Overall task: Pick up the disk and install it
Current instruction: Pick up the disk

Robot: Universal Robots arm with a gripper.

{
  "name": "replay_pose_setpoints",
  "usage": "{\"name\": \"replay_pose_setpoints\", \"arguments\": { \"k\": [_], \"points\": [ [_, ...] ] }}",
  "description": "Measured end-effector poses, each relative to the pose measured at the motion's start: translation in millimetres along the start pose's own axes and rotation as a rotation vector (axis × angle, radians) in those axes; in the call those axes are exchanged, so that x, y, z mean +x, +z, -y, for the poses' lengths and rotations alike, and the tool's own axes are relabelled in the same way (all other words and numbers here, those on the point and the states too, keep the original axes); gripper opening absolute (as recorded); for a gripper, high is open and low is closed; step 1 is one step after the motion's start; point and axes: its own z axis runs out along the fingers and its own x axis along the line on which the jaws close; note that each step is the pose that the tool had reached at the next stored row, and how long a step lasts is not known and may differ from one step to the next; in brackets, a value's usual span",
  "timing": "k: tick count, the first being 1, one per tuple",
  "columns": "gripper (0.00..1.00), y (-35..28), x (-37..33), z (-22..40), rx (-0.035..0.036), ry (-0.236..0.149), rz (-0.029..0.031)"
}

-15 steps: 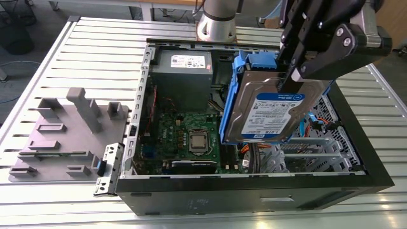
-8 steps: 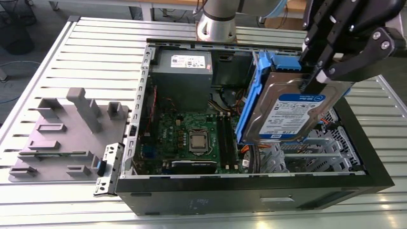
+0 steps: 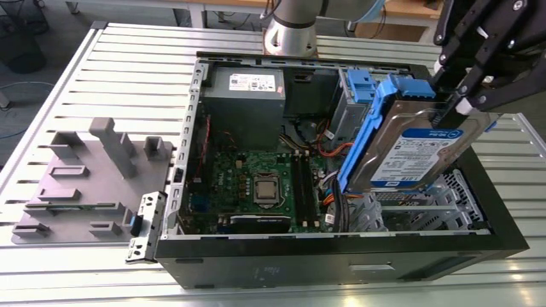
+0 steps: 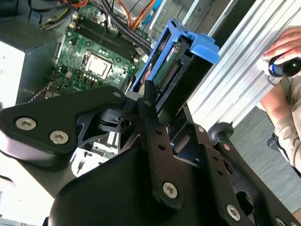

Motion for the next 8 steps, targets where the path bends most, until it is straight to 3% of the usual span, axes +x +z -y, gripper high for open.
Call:
{"name": "replay_pose_setpoints", "arguments": {
  "k": [8],
  "points": [
    [0.35,2.4,-0.6,24.8,-0.0008,0.000,0.0001]
  ]
}}
